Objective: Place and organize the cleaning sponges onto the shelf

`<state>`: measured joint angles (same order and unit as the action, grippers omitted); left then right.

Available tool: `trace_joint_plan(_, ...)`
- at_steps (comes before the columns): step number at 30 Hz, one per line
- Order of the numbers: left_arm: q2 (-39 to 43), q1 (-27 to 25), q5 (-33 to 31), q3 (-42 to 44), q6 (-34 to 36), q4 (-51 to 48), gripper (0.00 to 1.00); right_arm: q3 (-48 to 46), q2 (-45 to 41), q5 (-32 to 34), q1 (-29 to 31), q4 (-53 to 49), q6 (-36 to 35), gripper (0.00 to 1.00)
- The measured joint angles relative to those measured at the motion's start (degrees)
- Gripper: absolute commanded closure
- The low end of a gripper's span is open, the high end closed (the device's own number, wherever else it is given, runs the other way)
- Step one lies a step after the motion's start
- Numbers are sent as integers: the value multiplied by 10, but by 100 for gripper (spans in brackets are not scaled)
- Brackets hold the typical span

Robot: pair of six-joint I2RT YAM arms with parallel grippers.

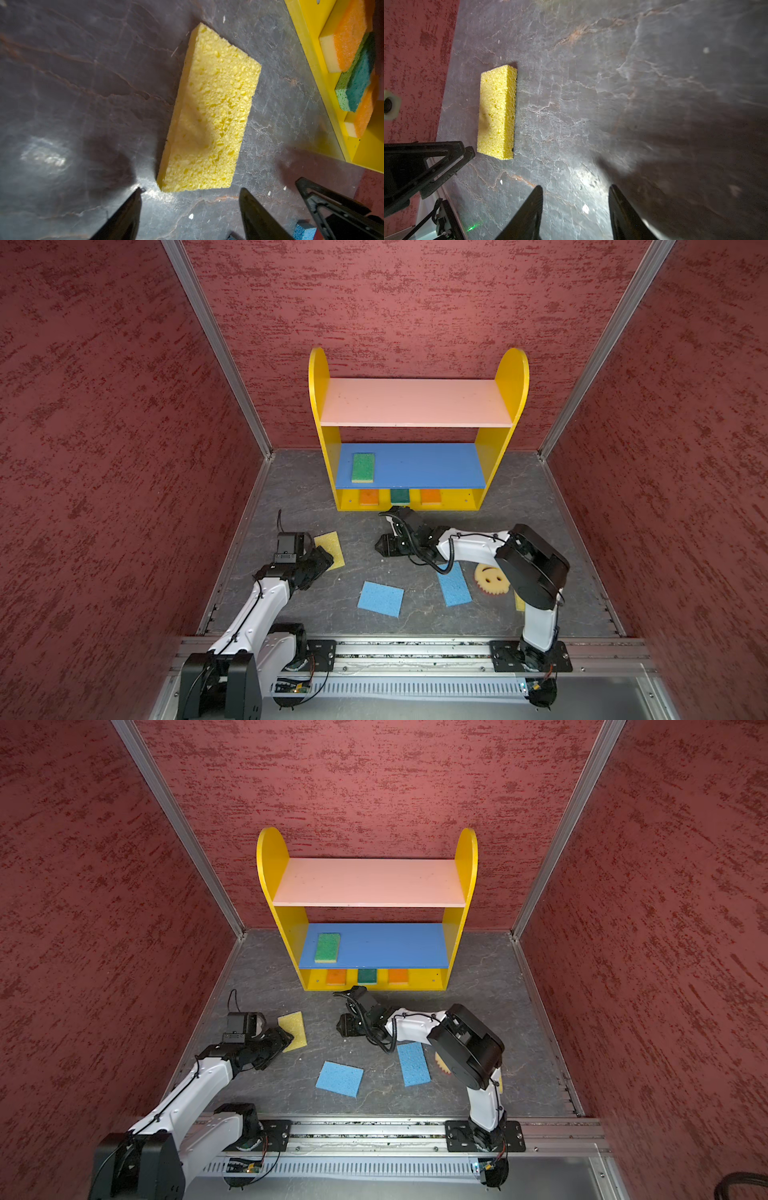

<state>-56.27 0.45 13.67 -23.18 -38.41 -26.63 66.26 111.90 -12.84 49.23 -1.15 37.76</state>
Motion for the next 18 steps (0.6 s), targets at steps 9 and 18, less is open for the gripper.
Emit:
trace_joint_plan(9,-37,10,15,10,-1,38,37,83,78,-30,11,6,15,47)
trace_joint_plan(18,-75,12,46,6,-1,90,41,158,136,-51,19,14,30,47)
